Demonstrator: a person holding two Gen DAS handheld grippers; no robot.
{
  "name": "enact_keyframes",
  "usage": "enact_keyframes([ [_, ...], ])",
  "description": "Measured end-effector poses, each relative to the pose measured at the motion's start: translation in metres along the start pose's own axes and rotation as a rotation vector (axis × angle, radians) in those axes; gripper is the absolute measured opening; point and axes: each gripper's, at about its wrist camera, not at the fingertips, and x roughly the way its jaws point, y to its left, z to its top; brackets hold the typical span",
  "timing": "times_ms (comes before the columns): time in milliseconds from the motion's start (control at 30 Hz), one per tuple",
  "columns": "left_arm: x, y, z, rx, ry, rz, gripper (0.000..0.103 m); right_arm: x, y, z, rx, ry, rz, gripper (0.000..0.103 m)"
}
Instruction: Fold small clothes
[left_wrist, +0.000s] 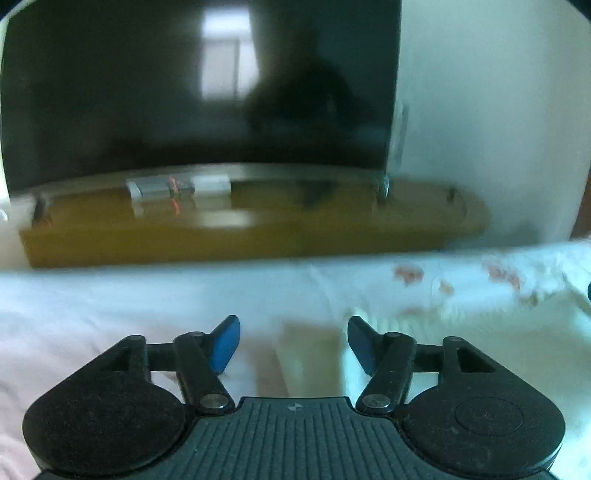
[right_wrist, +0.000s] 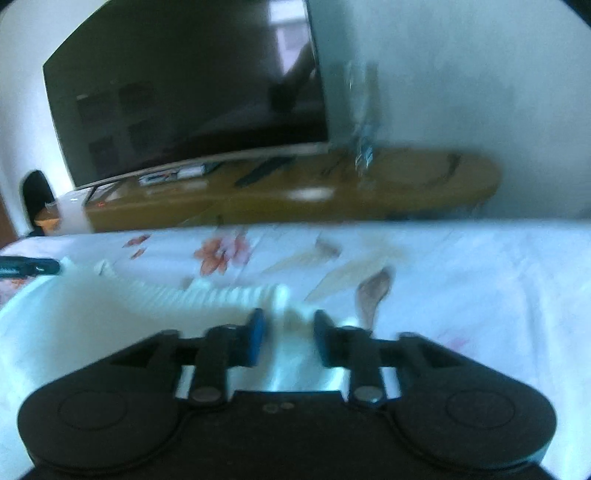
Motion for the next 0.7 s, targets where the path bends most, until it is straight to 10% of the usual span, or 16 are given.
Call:
enact_keyframes([
  [167,-0.005,-0.08,0.012,0.189,0.064,-0.233,0.064,0.016,0.068,0.011,-0.203,0.117,0.184,0.03],
  [267,0.016,-0.119,0.004,0.236,0.14,-0.252,0.064,0.039,0.105,0.009,-0.228,0.144,0.219,0.029],
  [367,0.027,-0.108,-0.009,0.212,0.156,-0.201,0.068,0.046,0.121,0.007,-0.257,0.152,0.222,0.033],
  [500,0.019,-0.049,-0.02,0.155,0.126,0.037,0.078,0.04,0.072,0.007,-0.248,0.154,0.009,0.052],
  [700,0.008,-0.034,-0.025,0.129,0.116,0.089,0.086,0.025,0.02,-0.003,-0.155,0.118,-0.063,0.064],
])
